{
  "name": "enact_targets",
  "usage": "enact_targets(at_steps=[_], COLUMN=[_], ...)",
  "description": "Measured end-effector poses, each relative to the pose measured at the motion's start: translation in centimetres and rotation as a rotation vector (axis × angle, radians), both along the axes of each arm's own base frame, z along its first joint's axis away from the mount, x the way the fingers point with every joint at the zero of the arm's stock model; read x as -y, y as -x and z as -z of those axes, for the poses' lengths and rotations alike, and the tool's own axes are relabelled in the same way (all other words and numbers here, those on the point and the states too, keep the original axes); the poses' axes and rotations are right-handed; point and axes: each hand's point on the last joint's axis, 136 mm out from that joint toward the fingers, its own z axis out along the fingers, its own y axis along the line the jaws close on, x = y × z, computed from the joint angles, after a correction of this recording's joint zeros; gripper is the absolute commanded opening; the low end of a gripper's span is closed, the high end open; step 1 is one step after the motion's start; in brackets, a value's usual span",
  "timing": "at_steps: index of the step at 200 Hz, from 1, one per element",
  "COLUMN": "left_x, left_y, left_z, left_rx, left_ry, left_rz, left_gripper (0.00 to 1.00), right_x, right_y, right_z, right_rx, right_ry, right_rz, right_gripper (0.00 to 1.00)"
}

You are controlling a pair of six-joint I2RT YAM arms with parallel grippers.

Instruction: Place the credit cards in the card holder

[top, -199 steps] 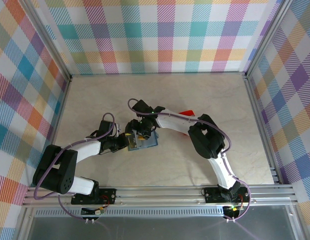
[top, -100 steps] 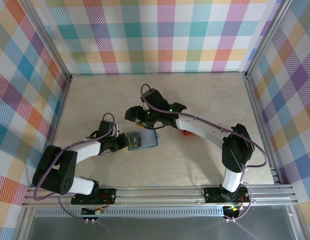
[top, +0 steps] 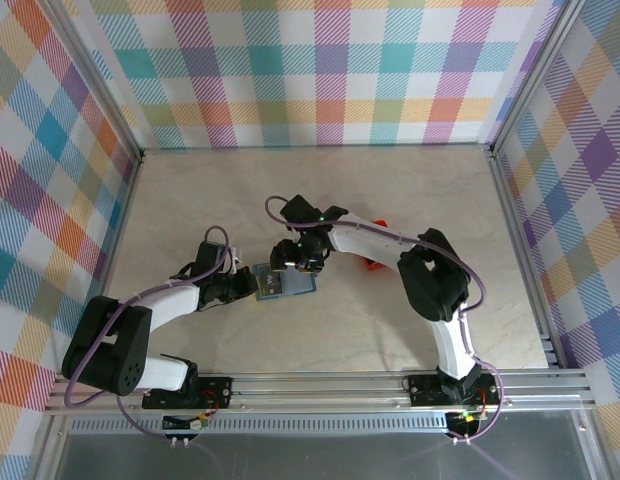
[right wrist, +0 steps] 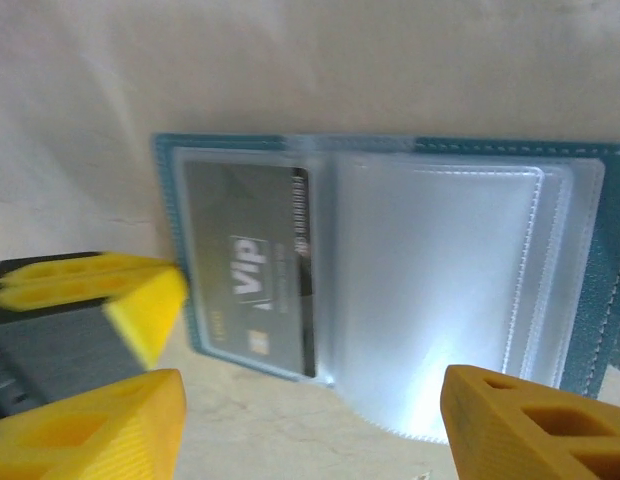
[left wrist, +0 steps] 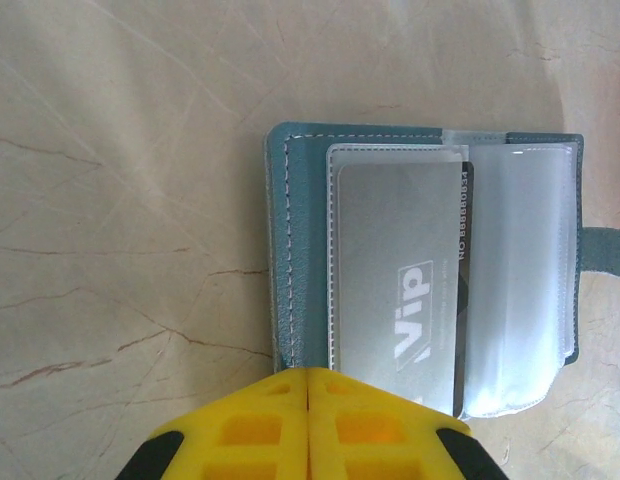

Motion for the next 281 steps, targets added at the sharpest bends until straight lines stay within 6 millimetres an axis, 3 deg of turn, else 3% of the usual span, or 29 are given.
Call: enact_targets(at_steps=[56,148,281], left_x=[0.0,0.0,0.0], left_y=[0.0,0.0,0.0], left_z=[0.0,0.0,0.0], left_rx=[0.001,0.001,-0.001], left_ry=[-0.002,-0.002,-0.002], left_rz=[0.003,0.002,0.003], left_gripper=[0.08,0.08,0.08], right_x=[1.1,1.0,-1.1], right_y=[-0.5,-0.5,-0.6], right_z=[1.5,3.3,2.8], right_rx=[0.006,-0.015,-0.076], right_ry=[0.107,0.130,-0.063], right_rz=[0.006,-0.021,-0.003], right_gripper=[0.72,0.72,0.69])
